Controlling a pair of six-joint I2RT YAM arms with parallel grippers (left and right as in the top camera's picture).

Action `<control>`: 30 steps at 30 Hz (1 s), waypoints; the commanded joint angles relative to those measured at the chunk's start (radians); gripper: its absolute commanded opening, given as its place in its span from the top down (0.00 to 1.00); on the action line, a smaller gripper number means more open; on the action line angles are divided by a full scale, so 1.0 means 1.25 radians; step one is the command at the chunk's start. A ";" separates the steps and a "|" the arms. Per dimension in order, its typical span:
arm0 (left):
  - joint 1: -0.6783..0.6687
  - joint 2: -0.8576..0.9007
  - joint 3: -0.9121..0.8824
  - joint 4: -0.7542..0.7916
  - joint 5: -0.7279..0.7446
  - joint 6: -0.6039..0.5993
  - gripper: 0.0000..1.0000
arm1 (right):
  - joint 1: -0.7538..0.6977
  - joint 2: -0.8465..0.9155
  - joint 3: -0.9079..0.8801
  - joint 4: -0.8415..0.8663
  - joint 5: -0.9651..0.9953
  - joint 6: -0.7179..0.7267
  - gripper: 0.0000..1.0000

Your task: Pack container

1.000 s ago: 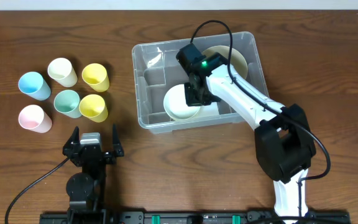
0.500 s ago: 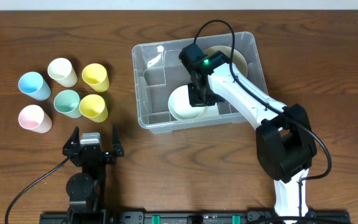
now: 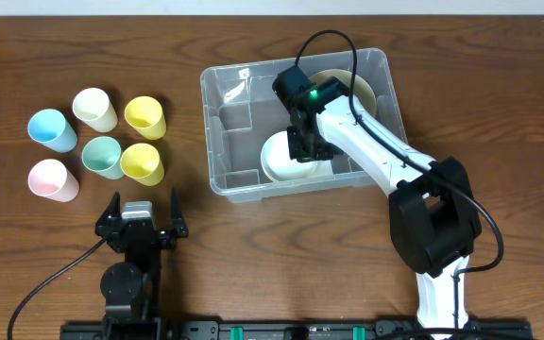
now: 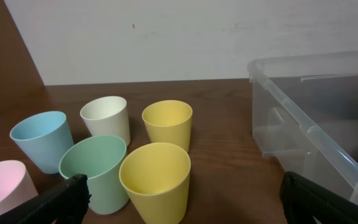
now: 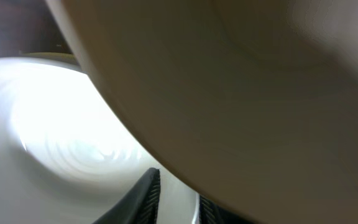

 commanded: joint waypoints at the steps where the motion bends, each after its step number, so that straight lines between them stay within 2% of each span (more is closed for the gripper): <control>1: 0.004 -0.004 -0.018 -0.026 -0.018 0.013 0.02 | -0.008 0.006 0.021 -0.001 0.016 -0.005 0.76; 13: 0.003 -0.004 -0.018 -0.026 -0.018 0.013 0.02 | -0.007 0.004 0.202 -0.091 0.019 -0.031 0.76; 20: 0.004 -0.004 -0.018 -0.026 -0.018 0.013 0.02 | 0.008 0.004 0.319 -0.131 -0.066 -0.078 0.75; 30: 0.004 -0.004 -0.018 -0.026 -0.018 0.013 0.02 | -0.033 -0.020 0.339 -0.174 -0.065 -0.075 0.75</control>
